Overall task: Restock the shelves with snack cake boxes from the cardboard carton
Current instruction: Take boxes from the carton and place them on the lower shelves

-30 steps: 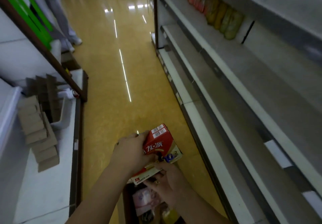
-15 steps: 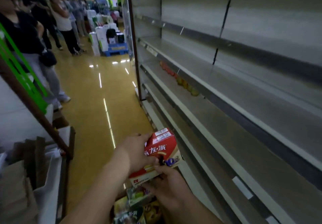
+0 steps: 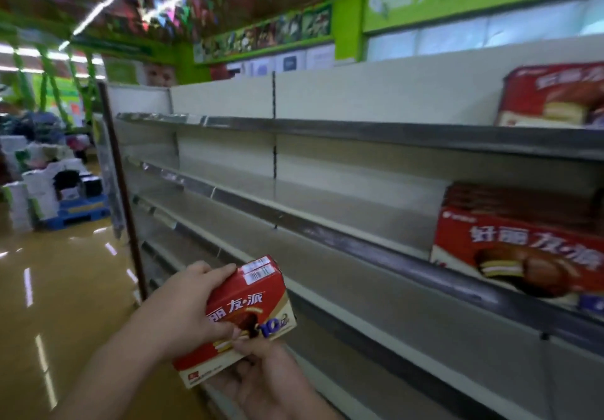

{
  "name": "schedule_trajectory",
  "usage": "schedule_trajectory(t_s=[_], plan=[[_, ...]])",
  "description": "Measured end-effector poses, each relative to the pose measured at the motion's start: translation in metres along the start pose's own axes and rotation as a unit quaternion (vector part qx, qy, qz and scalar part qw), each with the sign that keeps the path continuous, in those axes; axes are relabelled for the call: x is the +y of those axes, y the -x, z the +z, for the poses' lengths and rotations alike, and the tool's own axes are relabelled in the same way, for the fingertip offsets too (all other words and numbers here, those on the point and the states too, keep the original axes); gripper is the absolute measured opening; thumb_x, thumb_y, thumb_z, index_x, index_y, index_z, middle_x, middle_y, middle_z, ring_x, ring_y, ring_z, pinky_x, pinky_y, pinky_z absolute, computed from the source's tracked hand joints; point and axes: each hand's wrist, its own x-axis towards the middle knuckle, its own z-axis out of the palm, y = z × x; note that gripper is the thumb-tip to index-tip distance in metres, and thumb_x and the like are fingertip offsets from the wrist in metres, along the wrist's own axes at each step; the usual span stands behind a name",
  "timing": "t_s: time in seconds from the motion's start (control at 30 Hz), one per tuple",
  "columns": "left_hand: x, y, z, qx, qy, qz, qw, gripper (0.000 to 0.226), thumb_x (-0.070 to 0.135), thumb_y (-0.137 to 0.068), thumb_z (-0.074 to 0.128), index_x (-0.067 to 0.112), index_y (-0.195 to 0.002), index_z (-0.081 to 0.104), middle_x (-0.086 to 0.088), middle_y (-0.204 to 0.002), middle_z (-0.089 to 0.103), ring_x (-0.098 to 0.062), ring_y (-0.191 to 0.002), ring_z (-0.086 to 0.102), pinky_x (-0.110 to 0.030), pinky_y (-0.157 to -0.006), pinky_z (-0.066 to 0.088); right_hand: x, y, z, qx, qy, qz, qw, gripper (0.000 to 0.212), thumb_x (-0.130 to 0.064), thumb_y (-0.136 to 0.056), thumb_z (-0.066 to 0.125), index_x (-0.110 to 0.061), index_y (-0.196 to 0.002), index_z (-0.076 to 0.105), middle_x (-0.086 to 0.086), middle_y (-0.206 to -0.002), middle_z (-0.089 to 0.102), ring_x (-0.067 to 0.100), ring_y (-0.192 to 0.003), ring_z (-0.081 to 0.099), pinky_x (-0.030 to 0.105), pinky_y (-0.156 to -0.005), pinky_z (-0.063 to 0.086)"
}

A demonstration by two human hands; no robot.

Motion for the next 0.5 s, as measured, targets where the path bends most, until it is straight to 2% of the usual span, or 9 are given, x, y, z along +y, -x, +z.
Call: schedule_trajectory(t_s=[0.13,0.17,0.27,0.3,0.37,0.5], plan=[[0.026,-0.022,-0.035,0.022,-0.012,0.059,0.998,0.112,0.071,-0.061,0.077,0.043,-0.157,0.026,0.023,-0.117,0.04,0.0,-0.109,0.048,-0.019,-0.09,0.043,-0.043,0.023,0.014,-0.042,-0.009,-0.068,0.997,0.047,0.014,-0.079,0.056,0.004,-0.124,0.066,0.029,-0.115,0.071,0.043,-0.106,0.07,0.054,-0.074,0.062],[0.032,-0.027,-0.043,0.027,-0.009,0.073,0.997,0.115,0.076,-0.055,0.073,0.044,-0.156,0.028,0.024,-0.115,0.04,0.0,-0.108,0.049,-0.021,-0.09,0.044,-0.054,0.03,0.017,-0.046,-0.002,-0.085,0.995,0.045,0.014,-0.082,0.053,0.004,-0.124,0.066,0.028,-0.115,0.071,0.042,-0.103,0.071,0.053,-0.073,0.062],[0.056,-0.041,-0.067,0.05,0.001,0.116,0.992,0.116,0.08,-0.049,0.071,0.047,-0.153,0.032,0.028,-0.113,0.041,0.003,-0.107,0.05,-0.027,-0.092,0.049,-0.083,0.049,0.023,-0.074,0.002,-0.126,0.989,0.048,0.013,-0.088,0.046,0.001,-0.131,0.062,0.029,-0.126,0.067,0.043,-0.113,0.068,0.06,-0.091,0.057],[0.066,-0.044,-0.075,0.058,0.005,0.128,0.99,0.112,0.077,-0.053,0.075,0.048,-0.152,0.032,0.029,-0.115,0.041,0.004,-0.108,0.05,-0.027,-0.093,0.049,-0.092,0.055,0.024,-0.079,-0.003,-0.135,0.988,0.046,0.013,-0.089,0.044,0.002,-0.131,0.061,0.029,-0.125,0.067,0.043,-0.111,0.069,0.061,-0.092,0.056],[0.087,-0.048,-0.089,0.077,0.009,0.151,0.985,0.106,0.071,-0.06,0.08,0.05,-0.152,0.031,0.029,-0.116,0.043,0.004,-0.106,0.051,-0.028,-0.091,0.051,-0.111,0.07,0.026,-0.092,-0.007,-0.157,0.983,0.043,0.013,-0.091,0.044,0.003,-0.13,0.06,0.028,-0.119,0.07,0.04,-0.104,0.072,0.058,-0.084,0.06],[0.13,-0.061,-0.12,0.104,0.002,0.198,0.975,0.099,0.066,-0.065,0.082,0.053,-0.15,0.032,0.026,-0.114,0.045,0.002,-0.102,0.052,-0.026,-0.087,0.051,-0.146,0.104,0.031,-0.107,-0.002,-0.22,0.97,0.044,0.014,-0.091,0.047,-0.001,-0.131,0.058,0.026,-0.118,0.071,0.038,-0.102,0.074,0.057,-0.083,0.06]])
